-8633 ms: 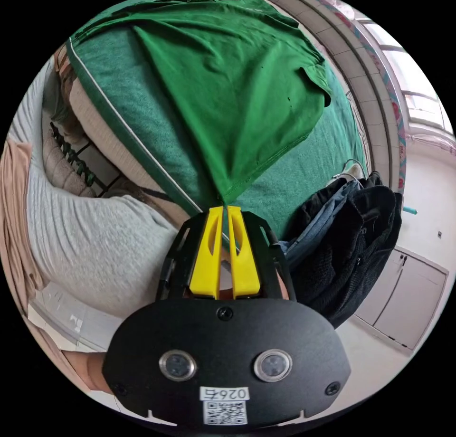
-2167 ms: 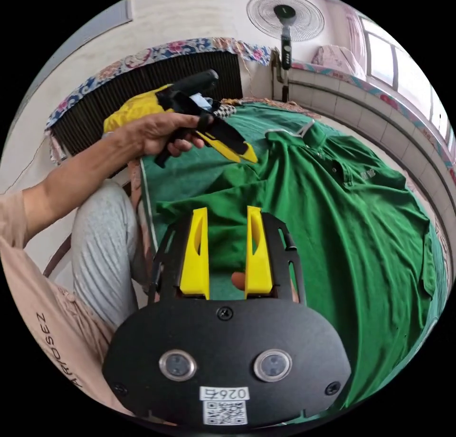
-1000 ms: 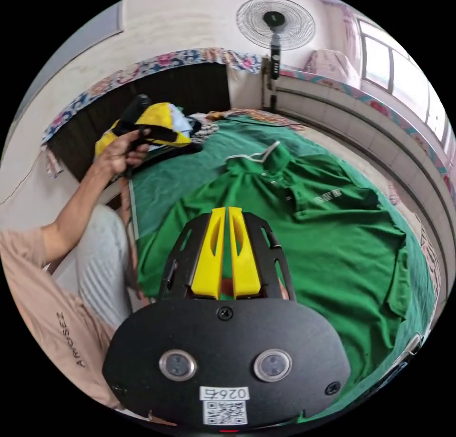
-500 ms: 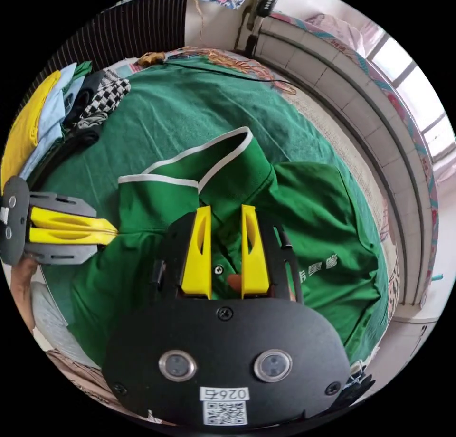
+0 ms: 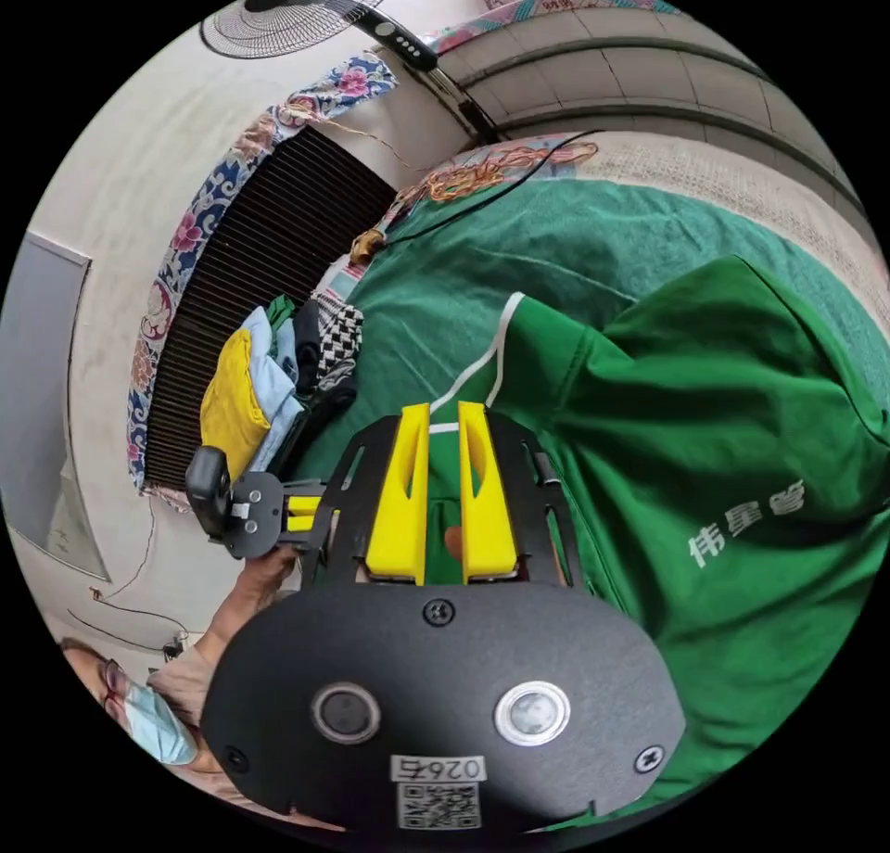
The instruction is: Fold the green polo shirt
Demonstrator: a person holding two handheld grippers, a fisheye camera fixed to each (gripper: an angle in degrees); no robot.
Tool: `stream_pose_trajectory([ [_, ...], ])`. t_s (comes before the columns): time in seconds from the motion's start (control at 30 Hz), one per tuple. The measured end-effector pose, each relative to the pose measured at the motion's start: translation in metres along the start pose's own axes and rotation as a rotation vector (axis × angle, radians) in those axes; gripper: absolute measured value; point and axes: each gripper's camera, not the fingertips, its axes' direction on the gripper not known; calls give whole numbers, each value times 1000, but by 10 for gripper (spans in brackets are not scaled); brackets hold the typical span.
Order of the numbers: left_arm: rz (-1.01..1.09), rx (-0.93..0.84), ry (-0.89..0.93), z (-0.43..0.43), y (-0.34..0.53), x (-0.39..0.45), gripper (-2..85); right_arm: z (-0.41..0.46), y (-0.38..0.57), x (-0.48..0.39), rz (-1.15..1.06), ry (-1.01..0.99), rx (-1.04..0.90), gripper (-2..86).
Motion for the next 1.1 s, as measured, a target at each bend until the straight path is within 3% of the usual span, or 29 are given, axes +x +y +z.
stream_pose_trajectory([
  [0.3, -93, 34, 6, -9, 32, -34, -10, -44, 89, -20, -84, 245, 84, -8],
  [0.4, -78, 203, 43, -37, 53, -41, -9, -61, 154, -76, -300, 287, 190, -9],
  [0.53, -50, 591, 275, -92, 98, -57, -10, -71, 263, -154, -532, 374, 320, 1],
  [0.63, -61, 740, 390, -107, 127, -69, -10, -59, 327, -196, -614, 396, 274, 2],
  [0.8, 54, 644, 459, -102, 137, -71, -10, -18, 407, -249, -698, 483, 130, 11],
  [0.9, 211, 498, 511, -90, 132, -57, -10, 4, 445, -274, -748, 535, 77, 28],
  [1.1, 414, 352, 337, -77, 139, -22, -10, 41, 469, -292, -820, 653, 11, 62],
])
